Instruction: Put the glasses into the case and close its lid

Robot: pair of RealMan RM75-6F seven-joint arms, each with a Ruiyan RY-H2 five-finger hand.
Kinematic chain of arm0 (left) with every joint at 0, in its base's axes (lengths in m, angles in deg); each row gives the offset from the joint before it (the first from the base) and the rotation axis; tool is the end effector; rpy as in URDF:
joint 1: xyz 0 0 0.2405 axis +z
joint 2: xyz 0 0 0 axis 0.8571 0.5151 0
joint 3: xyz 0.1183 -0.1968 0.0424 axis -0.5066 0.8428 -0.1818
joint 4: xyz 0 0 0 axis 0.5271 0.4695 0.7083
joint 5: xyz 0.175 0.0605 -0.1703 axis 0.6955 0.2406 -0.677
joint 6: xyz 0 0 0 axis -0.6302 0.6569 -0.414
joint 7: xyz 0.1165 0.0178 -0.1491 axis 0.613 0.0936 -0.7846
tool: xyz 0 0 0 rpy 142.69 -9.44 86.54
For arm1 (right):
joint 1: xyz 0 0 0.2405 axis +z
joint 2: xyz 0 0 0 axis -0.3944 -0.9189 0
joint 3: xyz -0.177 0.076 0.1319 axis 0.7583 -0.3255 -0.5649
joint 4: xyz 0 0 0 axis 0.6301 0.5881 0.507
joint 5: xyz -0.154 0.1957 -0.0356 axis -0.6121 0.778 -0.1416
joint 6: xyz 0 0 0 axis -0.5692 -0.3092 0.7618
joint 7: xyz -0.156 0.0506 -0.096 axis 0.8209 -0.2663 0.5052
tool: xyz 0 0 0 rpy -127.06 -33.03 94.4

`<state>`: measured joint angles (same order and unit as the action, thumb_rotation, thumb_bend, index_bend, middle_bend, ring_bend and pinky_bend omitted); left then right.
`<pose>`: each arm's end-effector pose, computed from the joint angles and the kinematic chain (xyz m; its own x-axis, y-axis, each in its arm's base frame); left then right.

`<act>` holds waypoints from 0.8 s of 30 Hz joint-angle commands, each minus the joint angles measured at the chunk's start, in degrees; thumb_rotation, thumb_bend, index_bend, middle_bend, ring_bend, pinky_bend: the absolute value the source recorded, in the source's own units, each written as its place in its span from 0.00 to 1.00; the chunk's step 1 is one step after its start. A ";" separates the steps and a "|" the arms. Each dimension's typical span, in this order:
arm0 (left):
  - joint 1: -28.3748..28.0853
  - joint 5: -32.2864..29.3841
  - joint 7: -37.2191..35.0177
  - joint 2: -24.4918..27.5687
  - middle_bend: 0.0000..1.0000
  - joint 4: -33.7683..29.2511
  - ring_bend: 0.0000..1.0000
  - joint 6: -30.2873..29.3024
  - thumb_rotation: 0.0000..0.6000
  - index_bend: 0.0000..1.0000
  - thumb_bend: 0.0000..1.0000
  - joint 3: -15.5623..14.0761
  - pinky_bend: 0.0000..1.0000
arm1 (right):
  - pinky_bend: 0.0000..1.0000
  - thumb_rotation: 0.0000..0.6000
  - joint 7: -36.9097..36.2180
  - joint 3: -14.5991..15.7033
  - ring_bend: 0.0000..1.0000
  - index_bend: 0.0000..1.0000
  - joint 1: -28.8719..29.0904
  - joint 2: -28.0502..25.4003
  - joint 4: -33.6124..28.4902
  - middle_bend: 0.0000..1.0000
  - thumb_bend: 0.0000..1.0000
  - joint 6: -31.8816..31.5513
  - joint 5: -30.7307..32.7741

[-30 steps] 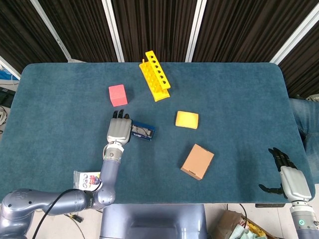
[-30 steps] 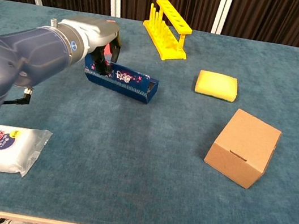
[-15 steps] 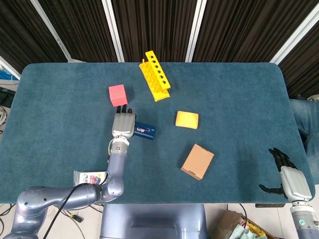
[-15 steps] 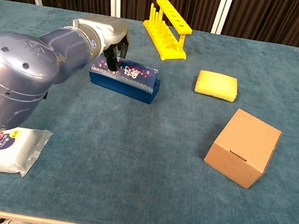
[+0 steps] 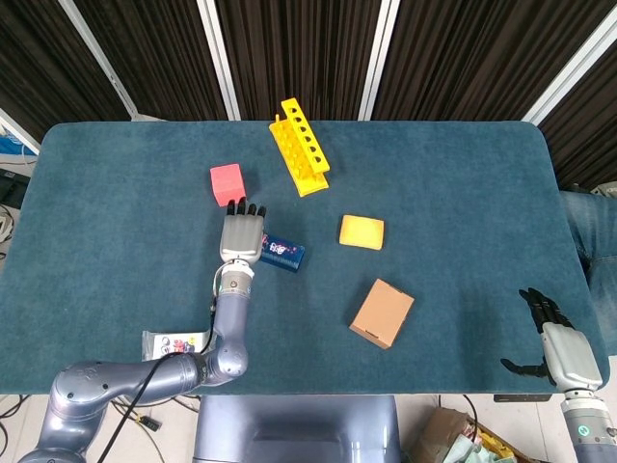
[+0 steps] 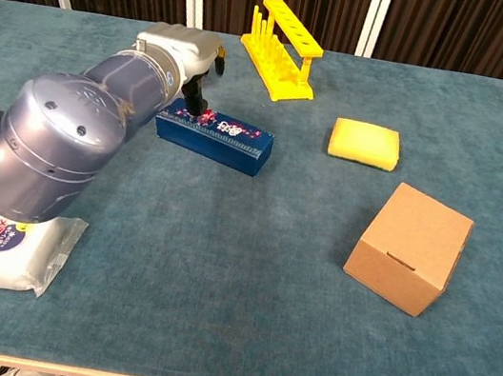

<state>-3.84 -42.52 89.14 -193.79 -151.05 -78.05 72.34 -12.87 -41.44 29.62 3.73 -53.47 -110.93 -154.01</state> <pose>-0.0321 0.4420 -0.1188 0.5734 0.1796 0.7994 0.8168 -0.0488 -0.5749 -0.3120 -0.2281 0.0885 0.1940 -0.2057 0.9592 -0.9556 0.1813 0.2322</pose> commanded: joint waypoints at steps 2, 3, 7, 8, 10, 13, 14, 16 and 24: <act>-0.45 -0.64 0.88 -0.78 0.07 1.73 0.00 0.30 1.00 0.00 0.43 0.01 0.04 | 0.18 1.00 -0.01 0.01 0.00 0.00 0.06 -0.09 -0.11 0.00 0.00 0.22 0.21; -0.52 -0.80 0.82 -0.84 0.05 1.84 0.00 0.45 1.00 0.00 0.43 0.22 0.03 | 0.18 1.00 0.00 0.01 0.00 0.00 0.09 -0.13 -0.16 0.00 0.00 0.31 0.30; -0.55 0.78 -0.45 -0.53 0.02 1.86 0.00 0.25 1.00 0.00 0.38 0.28 0.01 | 0.18 1.00 -0.05 -0.10 0.00 0.00 0.04 -0.09 -0.17 0.00 0.00 -0.01 0.22; -0.46 1.33 -0.78 -0.33 0.02 1.65 0.00 0.11 1.00 0.00 0.37 0.15 0.01 | 0.18 1.00 -0.08 -0.09 0.00 0.00 0.03 -0.09 -0.16 0.00 0.00 -0.02 0.21; -0.05 3.13 -1.69 0.54 0.02 0.58 0.00 -0.60 1.00 0.00 0.33 -0.33 0.00 | 0.18 1.00 -0.10 -0.09 0.00 0.00 0.03 -0.08 -0.10 0.00 0.00 -0.03 0.20; 1.53 6.24 -2.83 3.27 0.02 -3.50 0.00 -1.73 1.00 0.00 0.32 -1.90 0.00 | 0.18 1.00 0.02 -0.10 0.00 0.00 0.07 0.00 0.02 0.00 0.00 -0.09 0.11; 2.46 6.78 -2.88 4.83 0.02 -6.20 0.00 -2.10 1.00 0.00 0.32 -2.43 0.00 | 0.18 1.00 0.14 -0.09 0.00 0.00 0.08 0.04 0.08 0.00 0.00 -0.10 0.11; 4.41 6.70 -2.63 7.93 0.02 -11.99 0.00 -2.87 1.00 0.00 0.32 -3.12 0.00 | 0.18 1.00 0.31 -0.11 0.00 0.00 0.09 0.12 0.12 0.00 0.00 -0.22 0.04; 15.24 5.02 -1.82 24.03 0.01 -40.10 0.00 -9.31 1.00 0.00 0.32 -8.92 0.00 | 0.18 1.00 1.39 -0.27 0.00 0.00 -0.33 0.99 1.13 0.00 0.00 -2.79 -1.99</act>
<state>4.68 -37.39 87.75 -178.88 -178.09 -83.23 67.32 -11.71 -41.69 29.40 4.52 -52.59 -113.32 -155.62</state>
